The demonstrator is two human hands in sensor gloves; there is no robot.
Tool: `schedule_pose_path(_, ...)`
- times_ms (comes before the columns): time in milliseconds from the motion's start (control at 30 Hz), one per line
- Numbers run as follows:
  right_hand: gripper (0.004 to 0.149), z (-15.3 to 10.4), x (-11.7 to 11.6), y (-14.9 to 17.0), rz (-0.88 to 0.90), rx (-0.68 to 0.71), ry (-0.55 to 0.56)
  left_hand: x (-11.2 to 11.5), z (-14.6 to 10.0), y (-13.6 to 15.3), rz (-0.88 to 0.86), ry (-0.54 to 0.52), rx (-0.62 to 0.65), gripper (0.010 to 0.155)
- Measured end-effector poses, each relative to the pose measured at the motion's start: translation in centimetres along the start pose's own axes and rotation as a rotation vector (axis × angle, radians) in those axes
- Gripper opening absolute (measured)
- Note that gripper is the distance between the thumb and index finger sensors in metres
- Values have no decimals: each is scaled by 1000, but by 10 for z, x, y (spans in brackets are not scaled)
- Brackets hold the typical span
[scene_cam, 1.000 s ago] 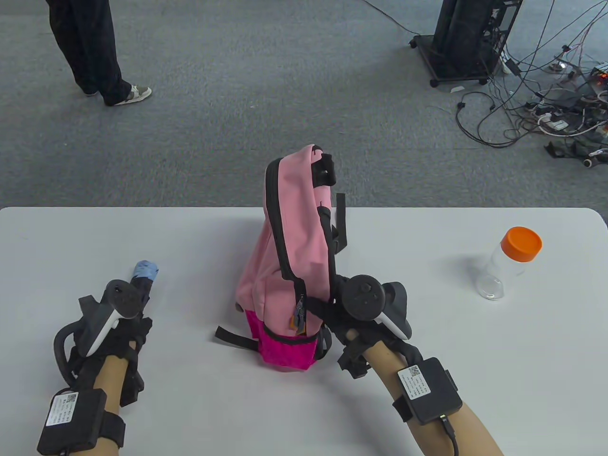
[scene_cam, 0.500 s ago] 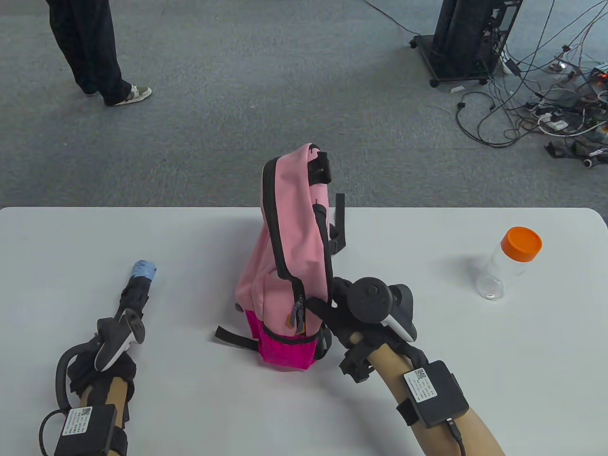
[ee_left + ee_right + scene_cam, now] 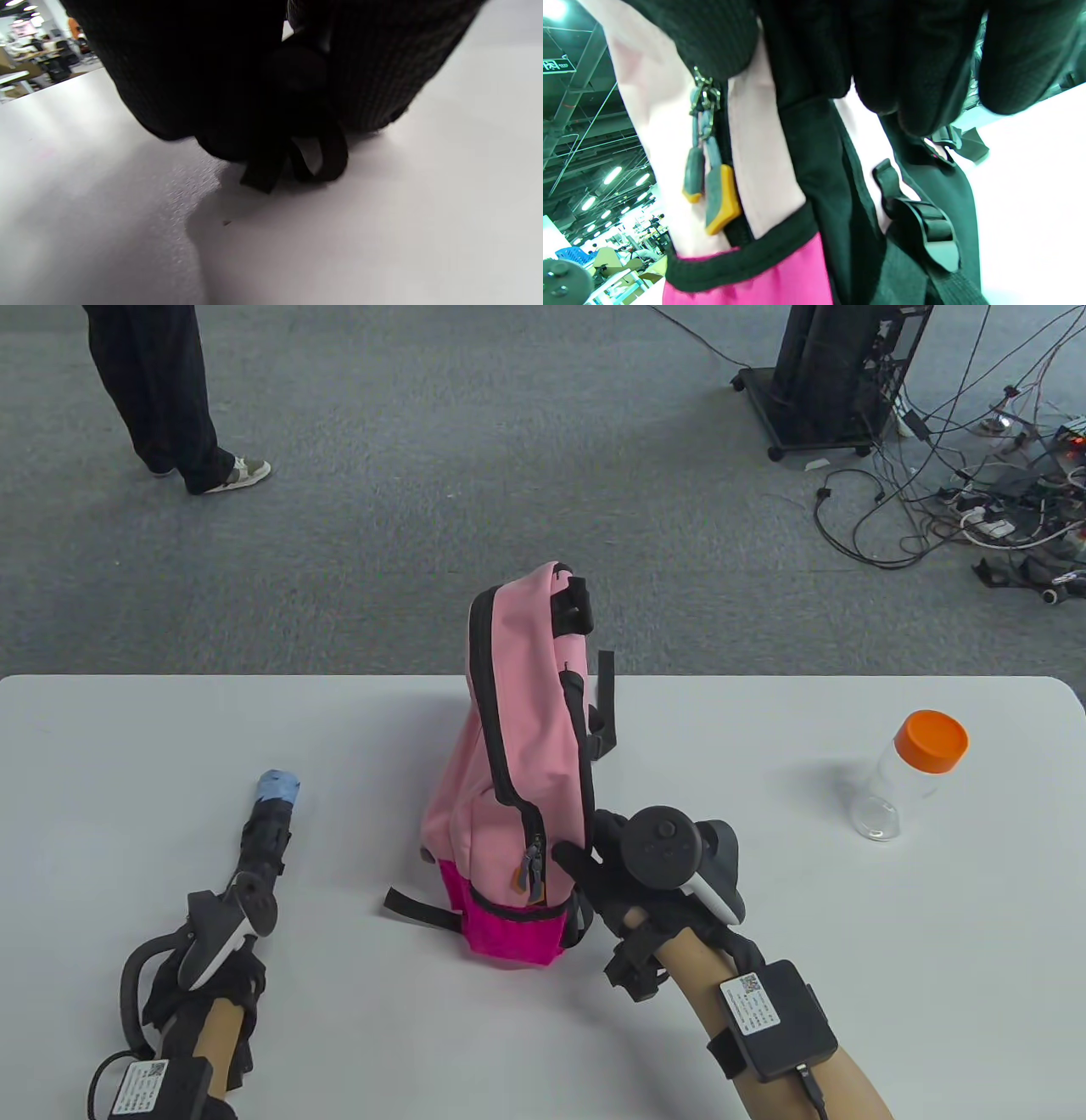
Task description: Pack school bag
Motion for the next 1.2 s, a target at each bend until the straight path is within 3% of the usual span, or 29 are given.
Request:
schedule_pose_path(100,63,0,1,0,-17,-4,-3,-17,-16,-2,-81,-21,51,91)
schedule_pose_path(267,60,1,2,-2,-13,-23,-13,-73,-56,-4,-170,-199,132,75)
schedule_pose_path(467,59,-1,2,-2,-2,-47,-17,-149,-121,-19,-254,-555,241,66)
schedule_pose_path(700,54,-5,3,0,17,-58,4,-185,-169,-46,-302,-799,421,64)
schedule_pose_path(800,53,-4,2,3,31,-56,4,-196,-195,-58,-286,-923,582,61)
schedule_pose_path(900,53,-3,0,3,51,-59,-9,-207,-220,-71,-252,-1038,665,59)
schedule_pose_path(1067,53,-3,1,4,58,-54,-11,-228,-254,-100,-295,-1068,838,58)
schedule_pose_path(1200,53,-4,0,7,75,-53,-10,-245,-270,-128,-309,-971,933,59)
Point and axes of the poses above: the tracker on the back of each hand, its own y axis roughly to the little-finger side, its own z axis roughly from the wrist to the fingertips, x = y × z, the point moved 1 cm from there along z, roughly from the wrist to the fingertips, and after that the axes turned 6 degrees about -z, right-handed, at the moved point
